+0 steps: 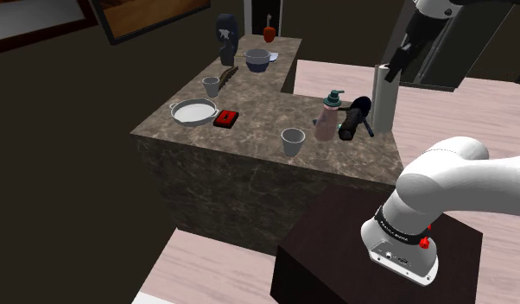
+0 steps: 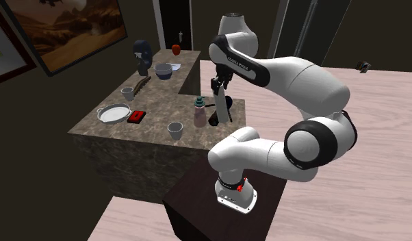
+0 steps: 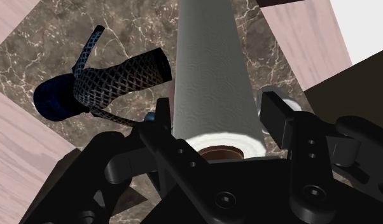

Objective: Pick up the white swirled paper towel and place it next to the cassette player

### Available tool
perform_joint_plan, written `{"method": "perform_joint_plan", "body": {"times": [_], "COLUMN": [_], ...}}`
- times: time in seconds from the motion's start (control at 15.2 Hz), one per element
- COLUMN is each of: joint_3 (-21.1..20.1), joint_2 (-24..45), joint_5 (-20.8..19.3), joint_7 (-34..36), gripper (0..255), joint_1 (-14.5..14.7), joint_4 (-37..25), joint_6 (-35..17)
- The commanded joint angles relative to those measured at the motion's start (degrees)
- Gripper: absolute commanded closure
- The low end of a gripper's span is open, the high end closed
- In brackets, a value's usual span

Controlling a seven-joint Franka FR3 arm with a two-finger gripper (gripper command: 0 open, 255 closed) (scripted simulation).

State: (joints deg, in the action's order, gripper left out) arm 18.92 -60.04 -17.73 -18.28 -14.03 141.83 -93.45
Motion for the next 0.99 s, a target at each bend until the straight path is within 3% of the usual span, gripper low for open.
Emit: {"method": "perform_joint_plan", "body": {"times": [0.0, 0.92], "joint_3": [-0.3, -2.2], "joint_2": [0.6, 5.9], "joint_5": [0.4, 2.5], "joint_7": [-0.1, -0.9], "gripper": [255, 255], "joint_1": [0.2, 1.6], "joint_4": [-1.7, -15.3], "joint_6": [1.1, 9.4]}}
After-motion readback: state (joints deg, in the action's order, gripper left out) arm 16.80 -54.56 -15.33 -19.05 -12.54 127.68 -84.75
